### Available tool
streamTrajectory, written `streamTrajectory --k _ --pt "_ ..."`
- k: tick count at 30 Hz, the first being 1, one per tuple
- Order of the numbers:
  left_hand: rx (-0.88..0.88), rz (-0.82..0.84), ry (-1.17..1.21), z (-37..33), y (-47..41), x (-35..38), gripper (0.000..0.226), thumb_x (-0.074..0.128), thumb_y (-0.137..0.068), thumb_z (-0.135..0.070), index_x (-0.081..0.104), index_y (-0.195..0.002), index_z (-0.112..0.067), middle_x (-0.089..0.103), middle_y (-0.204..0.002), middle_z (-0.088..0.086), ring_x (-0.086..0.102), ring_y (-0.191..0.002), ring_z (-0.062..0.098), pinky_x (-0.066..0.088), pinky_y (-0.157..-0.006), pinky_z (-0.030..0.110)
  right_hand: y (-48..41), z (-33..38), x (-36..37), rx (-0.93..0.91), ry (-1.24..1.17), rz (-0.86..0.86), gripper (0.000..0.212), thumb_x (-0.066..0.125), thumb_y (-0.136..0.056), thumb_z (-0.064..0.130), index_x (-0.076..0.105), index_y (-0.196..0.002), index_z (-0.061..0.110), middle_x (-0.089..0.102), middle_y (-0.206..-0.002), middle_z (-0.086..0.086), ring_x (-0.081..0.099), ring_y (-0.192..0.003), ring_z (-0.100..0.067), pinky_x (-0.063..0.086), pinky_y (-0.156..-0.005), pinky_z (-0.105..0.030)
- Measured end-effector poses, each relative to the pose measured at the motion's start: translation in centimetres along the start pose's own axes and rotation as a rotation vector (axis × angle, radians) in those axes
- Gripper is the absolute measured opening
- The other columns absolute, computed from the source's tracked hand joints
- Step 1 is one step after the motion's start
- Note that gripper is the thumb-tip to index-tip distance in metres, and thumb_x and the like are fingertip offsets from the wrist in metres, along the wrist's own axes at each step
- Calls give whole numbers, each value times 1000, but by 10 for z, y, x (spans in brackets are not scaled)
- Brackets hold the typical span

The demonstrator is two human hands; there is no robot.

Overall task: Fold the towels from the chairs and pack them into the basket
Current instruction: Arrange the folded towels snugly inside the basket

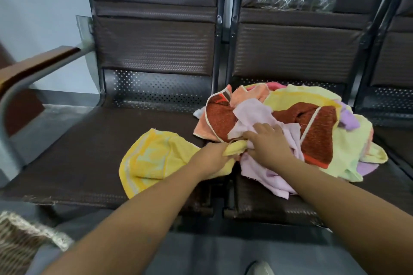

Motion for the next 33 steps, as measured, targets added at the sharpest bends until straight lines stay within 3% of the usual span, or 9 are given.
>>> streamTrajectory --k 6,8,15,20,23,25,28,30,33 --pt "4 141 15 7 39 -92 8 65 -94 -34 72 -91 -36 71 -86 -15 61 -82 -1 46 -75 21 -14 -4 4 -41 -50 38 62 83 -60 32 66 -119 22 59 -97 -13 60 -87 -37 49 -69 -46" --pt "-24 200 121 15 58 -116 10 66 -88 -39 72 -84 -31 70 -79 -8 59 -73 1 43 -74 25 -20 -10 2 -16 -71 41 65 82 -60 30 64 -122 21 59 -100 -15 60 -89 -38 51 -71 -46" --pt "-82 54 841 46 141 -185 62 95 -40 -56 80 -83 -14 74 -81 7 70 -69 17 56 -61 23 6 -38 13 143 27 288 76 68 -81 36 38 -150 28 41 -143 -14 40 -131 -35 35 -109 -41" --pt "-200 -83 1012 42 159 -172 37 78 -78 -42 73 -107 -19 73 -107 12 72 -94 24 59 -77 35 8 26 -12 108 -72 554 86 67 -81 40 21 -154 44 15 -159 -15 5 -150 -34 4 -117 -61" --pt "-171 -160 1190 21 159 -173 30 57 -96 -24 62 -125 -16 72 -117 12 69 -106 26 59 -85 39 -12 84 -68 64 -498 358 54 70 -83 29 57 -134 21 55 -134 -9 46 -131 -27 32 -102 -32" --pt "-152 -231 1331 11 159 -182 35 57 -96 -19 57 -131 -15 71 -118 12 70 -107 26 59 -86 41 -21 107 -96 250 -1048 305 29 69 -87 34 72 -99 8 70 -97 -14 64 -99 -25 46 -81 -32" --pt "-101 -297 1447 -2 160 -196 50 63 -85 -12 54 -134 -14 69 -123 14 69 -109 27 59 -89 44 -26 151 -117 405 -1746 516 63 63 -80 66 72 -101 7 60 -90 -13 60 -89 -29 53 -79 -37" --pt "-50 -306 1425 -9 163 -201 50 62 -85 -5 54 -133 -16 69 -124 13 68 -112 27 57 -93 43 -33 161 -137 375 -1806 436 72 64 -79 69 72 -113 6 71 -98 -8 68 -95 -25 56 -86 -40" --pt "-72 -355 1339 3 168 -198 46 64 -86 -4 56 -131 -14 71 -121 10 68 -111 25 57 -89 40 -32 160 -148 347 -1774 196 28 64 -95 41 74 -104 16 77 -102 -7 73 -100 -25 57 -93 -45"
Point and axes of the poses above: each hand's wrist, its own y-axis away from the middle knuckle, its own x-axis out of the palm, z = x × y, the point moved 9 cm from there along -y, towards the middle knuckle
